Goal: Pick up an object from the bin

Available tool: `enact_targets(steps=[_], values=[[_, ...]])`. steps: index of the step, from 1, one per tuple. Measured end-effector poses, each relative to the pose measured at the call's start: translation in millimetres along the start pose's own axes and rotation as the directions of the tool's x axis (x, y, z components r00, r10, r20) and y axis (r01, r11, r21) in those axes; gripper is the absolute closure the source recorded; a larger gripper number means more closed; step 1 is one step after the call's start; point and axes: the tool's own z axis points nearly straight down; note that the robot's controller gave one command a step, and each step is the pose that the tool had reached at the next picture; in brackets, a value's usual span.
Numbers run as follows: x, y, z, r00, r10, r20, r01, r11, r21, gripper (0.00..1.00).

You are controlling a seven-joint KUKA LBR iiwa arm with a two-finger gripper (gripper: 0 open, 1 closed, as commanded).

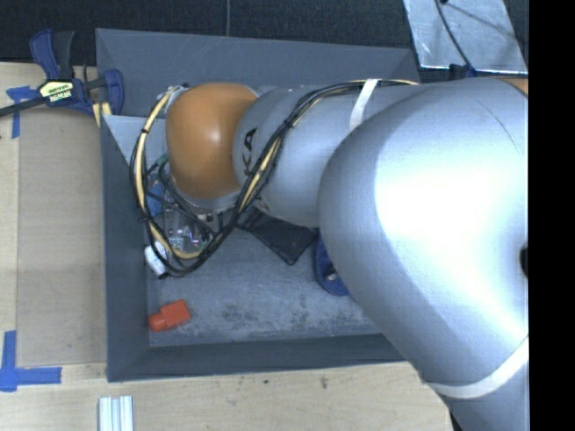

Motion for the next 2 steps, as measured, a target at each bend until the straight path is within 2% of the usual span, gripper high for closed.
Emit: enact_targets(steps=[1,2], values=[[-0.7,1.3,-1.0,1.0,0.0,0.002,0.0,1.0,-0.003,1.0],[-2.9,1.4,-39.3,1.0,0.0,0.001,0.0,1.0,-0.007,1.0]])
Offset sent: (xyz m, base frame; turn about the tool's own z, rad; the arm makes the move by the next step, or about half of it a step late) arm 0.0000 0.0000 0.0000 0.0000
